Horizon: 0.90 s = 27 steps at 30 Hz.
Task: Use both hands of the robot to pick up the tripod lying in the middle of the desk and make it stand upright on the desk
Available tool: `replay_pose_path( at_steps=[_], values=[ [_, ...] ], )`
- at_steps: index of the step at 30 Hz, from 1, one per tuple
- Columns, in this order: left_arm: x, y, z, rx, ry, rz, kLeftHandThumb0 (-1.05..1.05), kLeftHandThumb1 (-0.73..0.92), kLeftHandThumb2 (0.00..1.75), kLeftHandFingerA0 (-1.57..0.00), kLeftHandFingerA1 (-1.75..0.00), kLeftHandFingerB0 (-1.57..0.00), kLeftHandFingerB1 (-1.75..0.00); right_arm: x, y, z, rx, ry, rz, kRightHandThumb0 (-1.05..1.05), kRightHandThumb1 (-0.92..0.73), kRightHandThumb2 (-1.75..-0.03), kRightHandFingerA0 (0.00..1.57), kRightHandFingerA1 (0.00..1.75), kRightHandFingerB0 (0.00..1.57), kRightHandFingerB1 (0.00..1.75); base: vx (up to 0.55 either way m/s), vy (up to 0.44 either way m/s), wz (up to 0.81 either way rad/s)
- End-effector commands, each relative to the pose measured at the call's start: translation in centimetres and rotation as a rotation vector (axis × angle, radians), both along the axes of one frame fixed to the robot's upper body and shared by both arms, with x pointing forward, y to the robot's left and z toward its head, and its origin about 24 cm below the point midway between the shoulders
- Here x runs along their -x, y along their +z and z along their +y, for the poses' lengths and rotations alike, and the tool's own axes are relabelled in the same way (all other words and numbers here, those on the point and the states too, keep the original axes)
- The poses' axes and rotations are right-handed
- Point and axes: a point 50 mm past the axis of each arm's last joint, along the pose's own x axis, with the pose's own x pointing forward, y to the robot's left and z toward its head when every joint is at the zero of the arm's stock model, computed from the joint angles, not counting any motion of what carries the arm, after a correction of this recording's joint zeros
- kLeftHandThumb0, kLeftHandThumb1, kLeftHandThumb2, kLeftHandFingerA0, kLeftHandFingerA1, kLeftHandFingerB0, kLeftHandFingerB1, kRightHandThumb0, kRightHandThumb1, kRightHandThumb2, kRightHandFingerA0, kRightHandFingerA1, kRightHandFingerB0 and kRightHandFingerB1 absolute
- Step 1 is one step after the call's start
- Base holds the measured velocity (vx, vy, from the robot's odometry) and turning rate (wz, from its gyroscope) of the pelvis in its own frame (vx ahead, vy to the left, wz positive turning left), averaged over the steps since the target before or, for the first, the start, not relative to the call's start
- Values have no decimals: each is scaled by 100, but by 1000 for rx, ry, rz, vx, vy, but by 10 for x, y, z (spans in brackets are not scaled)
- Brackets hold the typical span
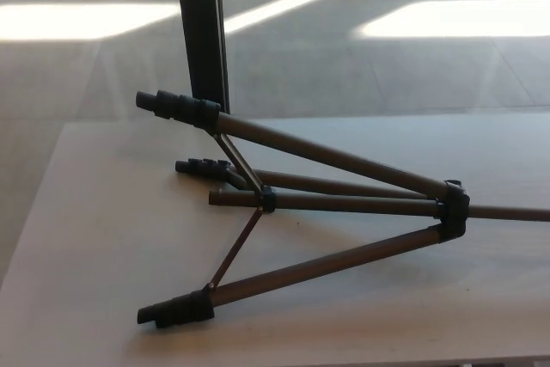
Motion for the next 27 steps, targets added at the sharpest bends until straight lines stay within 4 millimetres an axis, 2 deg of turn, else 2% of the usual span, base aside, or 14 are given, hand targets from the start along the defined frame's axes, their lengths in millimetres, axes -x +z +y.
replay_pose_path(
  at_steps=[1, 2, 4, 5, 6, 9, 10, 11, 17, 18, 19, 21, 22, 27],
  values=[
    [3, 21, 22, 143, 180, -192, -71, 64, 59, -51, -86, -49, -69, 11, 23, -16, -268, -273, -187, -56, -55, -82, 14, 53, 21, 47, 0, 0, 0],
    [3, 21, 22, 145, 178, -194, -73, 47, 89, -55, -83, -48, -72, 11, 29, -17, -295, -293, -215, -62, -49, -80, 12, 50, 18, 44, 0, 0, 0],
    [-1, 22, 23, 150, 172, -203, -72, 47, 90, -57, -84, -48, -72, 13, 40, -26, -340, -350, -245, -62, -51, -80, 17, 49, 13, 42, 0, 0, 0],
    [-2, 24, 23, 142, 167, -227, -75, 48, 90, -55, -84, -49, -73, 12, 47, -27, -248, -312, -251, -64, -65, -58, 30, 49, 30, 38, 0, 0, 0],
    [-2, 25, 24, 151, 195, -256, -72, 63, 59, -53, -88, -48, -72, 10, 52, -26, -255, -341, -302, -60, -65, -59, 34, 52, 26, 38, 0, 0, 0],
    [-22, 43, 28, 121, 255, -397, -71, 67, 60, -64, -83, -61, -69, 2, 75, -31, -179, -318, -417, -61, -68, -61, 48, 56, 27, 35, 0, 0, 0],
    [-28, 50, 28, 119, 247, -453, -70, 68, 61, -56, -84, -57, -67, 2, 81, -32, -174, -301, -421, -66, -56, -90, 48, 63, 24, 48, 0, 0, 0],
    [-32, 54, 27, 121, 245, -493, -69, 67, 61, -71, -86, -62, -69, 0, 85, -32, -177, -295, -439, -62, -55, -89, 46, 64, 24, 48, 0, 0, 0],
    [-68, 92, 20, 54, 120, -668, -73, 64, 60, -79, -62, -76, -51, -12, 128, -10, -95, -252, -585, -62, -52, -90, 52, 66, 41, 54, 0, 0, 0],
    [-74, 100, 17, 49, 87, -696, -73, 65, 60, -76, -62, -75, -51, -14, 134, -6, -91, -221, -616, -58, -69, -61, 51, 60, 44, 43, 0, 0, 0],
    [-84, 112, 11, 28, 20, -738, -70, 73, 62, -73, -57, -71, -47, -20, 143, 0, -78, -226, -679, -55, -64, -59, 63, 66, 56, 49, 0, 0, 0],
    [-95, 126, 4, 0, -62, -785, -70, 73, 62, -73, -57, -71, -47, -26, 152, 8, -67, -256, -754, -55, -64, -59, 63, 66, 56, 49, 0, 0, 0],
    [-120, 164, -16, -11, -172, -904, -71, 61, 60, -79, -48, -70, -45, -39, 171, 24, -34, -161, -854, -54, -68, -60, 63, 73, 58, 51, 0, 0, 0],
    [-149, 217, -47, -28, -366, -1064, -62, 61, 58, -67, -52, -56, -46, -52, 194, 59, -20, -19, -958, -56, -64, -59, 77, 79, 70, 58, 0, 0, 0]
  ],
)
